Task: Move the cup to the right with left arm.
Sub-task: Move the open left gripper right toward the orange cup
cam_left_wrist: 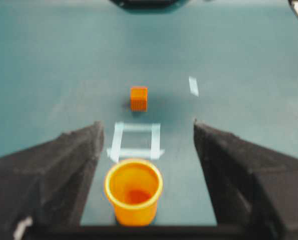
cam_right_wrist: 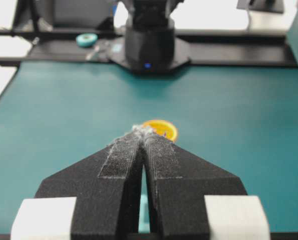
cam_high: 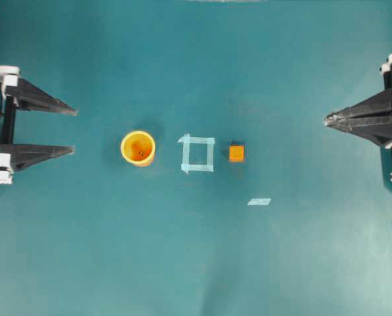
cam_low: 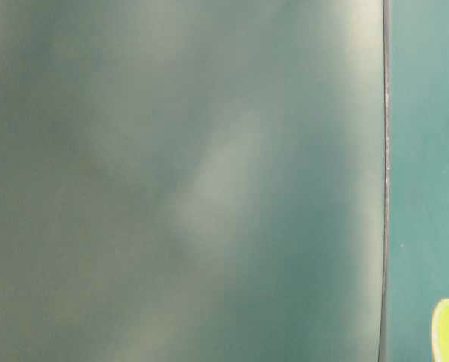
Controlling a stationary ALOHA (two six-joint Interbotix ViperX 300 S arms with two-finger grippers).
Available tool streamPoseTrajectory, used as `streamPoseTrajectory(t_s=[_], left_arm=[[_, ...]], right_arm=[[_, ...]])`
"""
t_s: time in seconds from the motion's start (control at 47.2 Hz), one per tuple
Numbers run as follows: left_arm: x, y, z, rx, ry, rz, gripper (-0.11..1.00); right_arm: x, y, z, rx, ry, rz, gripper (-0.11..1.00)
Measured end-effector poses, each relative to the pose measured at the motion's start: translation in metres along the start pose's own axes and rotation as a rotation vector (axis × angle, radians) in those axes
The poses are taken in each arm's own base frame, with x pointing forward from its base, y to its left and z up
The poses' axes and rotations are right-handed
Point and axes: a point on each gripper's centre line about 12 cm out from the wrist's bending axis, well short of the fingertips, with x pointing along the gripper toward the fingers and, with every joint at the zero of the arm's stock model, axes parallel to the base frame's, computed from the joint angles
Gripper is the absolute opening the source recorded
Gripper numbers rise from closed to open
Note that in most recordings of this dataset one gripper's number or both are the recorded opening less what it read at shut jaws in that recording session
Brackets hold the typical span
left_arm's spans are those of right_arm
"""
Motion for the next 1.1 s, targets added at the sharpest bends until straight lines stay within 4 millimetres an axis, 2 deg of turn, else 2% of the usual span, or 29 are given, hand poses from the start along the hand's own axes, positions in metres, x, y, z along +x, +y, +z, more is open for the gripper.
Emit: streamPoseTrajectory(t_s=[0.212, 0.381, 0.635, 0.762, 1.101], left_arm=[[0.021, 0.002, -0.022, -0.002, 0.068, 0.009, 0.76], [0.039, 0.003, -0.048, -0.004, 0.164, 0.011, 0.83], [0.064, 0.005, -0.08, -0.01, 0.306, 0.017, 0.84], [0.068, 0.007, -0.094, -0.012, 0.353, 0.026, 0.84], [0.072, 0.018, -0.116, -0.027, 0.414, 0.065, 0.84]], right_arm=[[0.0, 0.0, 0.0, -0.002, -0.003, 0.0, -0.01], [-0.001, 0.0, 0.0, 0.005, 0.006, 0.0, -0.01], [-0.001, 0.0, 0.003, 0.005, 0.002, 0.0, -0.01], [-0.002, 0.0, 0.007, 0.003, -0.008, 0.0, -0.01], [-0.003, 0.0, 0.008, 0.002, -0.012, 0.0, -0.01]])
